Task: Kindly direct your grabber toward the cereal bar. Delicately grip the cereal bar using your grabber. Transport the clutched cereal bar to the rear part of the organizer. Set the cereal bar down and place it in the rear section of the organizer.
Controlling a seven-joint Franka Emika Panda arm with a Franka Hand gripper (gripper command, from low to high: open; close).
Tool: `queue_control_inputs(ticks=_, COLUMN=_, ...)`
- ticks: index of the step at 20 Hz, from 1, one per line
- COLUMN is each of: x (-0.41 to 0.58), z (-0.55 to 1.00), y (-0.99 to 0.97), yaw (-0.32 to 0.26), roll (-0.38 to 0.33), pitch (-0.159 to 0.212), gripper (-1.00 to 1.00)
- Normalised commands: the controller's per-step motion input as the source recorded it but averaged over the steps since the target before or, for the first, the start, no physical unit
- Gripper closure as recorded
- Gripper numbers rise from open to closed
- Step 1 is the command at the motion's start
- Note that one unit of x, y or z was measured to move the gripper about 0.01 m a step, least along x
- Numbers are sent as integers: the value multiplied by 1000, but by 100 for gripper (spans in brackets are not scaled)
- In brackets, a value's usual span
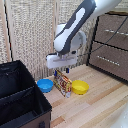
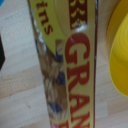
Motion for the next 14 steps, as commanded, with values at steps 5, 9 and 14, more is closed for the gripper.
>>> queue_control_inputs(ticks=5, x=182, z=-337, y=117, yaw=-3, roll=-87, pitch=111, gripper=100)
queue_control_inputs(ticks=9, x=51, z=-126, y=47, yaw=-3, roll=-35, pitch=56, gripper=100)
queue_control_inputs(ticks=14, x=0, z=-3, y=0, yaw=0, roll=0, pitch=6, gripper=100)
